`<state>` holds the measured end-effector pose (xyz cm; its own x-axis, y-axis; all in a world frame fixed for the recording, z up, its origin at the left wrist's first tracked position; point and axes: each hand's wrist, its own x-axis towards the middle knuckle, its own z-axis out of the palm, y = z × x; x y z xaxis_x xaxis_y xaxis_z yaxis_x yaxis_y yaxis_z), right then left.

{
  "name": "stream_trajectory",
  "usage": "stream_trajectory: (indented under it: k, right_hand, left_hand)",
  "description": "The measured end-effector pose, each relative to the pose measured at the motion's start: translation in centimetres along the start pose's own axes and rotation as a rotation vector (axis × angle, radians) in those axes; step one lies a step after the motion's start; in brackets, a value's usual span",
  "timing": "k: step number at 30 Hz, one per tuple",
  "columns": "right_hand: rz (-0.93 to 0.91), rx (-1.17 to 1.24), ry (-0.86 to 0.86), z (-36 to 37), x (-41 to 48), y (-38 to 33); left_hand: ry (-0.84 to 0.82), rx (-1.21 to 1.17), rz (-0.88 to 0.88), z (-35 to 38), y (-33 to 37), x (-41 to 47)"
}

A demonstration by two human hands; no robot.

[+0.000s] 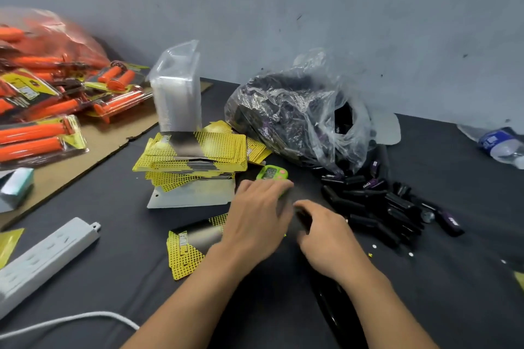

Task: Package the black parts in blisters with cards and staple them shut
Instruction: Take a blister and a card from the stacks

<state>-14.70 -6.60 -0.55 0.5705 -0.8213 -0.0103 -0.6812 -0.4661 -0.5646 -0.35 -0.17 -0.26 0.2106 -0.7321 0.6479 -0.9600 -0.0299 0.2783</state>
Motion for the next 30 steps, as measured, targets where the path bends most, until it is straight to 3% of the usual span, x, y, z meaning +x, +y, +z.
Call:
stream_trajectory:
  k: [4, 8, 12, 16, 21, 24, 27, 30]
  right_hand:
    - [0.009, -0.036, -0.038, -1.2, -0.9, -0.6]
    - [0.062, -0.032, 0.008, -2.3, -1.3, -3.0]
    - [0.021, 0.219, 0.076, -2.3, -0.8, -7.7]
    - [-0.008, 0.438, 0.164, -2.5, 1.4, -13.4]
    - [-0.025, 0.634, 0.148, -4.7, 6.1, -20.0]
    - [-0.016, 0.642, 0.138, -5.9, 9.3, -23.2]
    - [0.004, 0.533, 0.194, -6.6, 12.7, -26.0]
    - [0.016, 0.344, 0.220, -6.6, 16.0, -27.9]
  left_hand:
    - [0.098, -0.097, 0.097, -0.1, 2.5, 0.1]
    - [0.121, -0.169, -0.060, -2.3, 4.1, 2.4]
    - [0.111, -0.222, -0.234, -6.7, 1.5, 4.7]
    - [0.217, -0.184, -0.322, -12.0, -3.2, 5.0]
    - [0.325, -0.229, -0.286, -18.0, -7.8, 8.2]
    - [0.261, -0.244, -0.523, -19.8, -11.5, 12.9]
    - [0.057, -0.532, -0.848, -19.9, -15.8, 17.4]
    - [-0.035, -0.581, -0.892, -19.2, -18.0, 19.0]
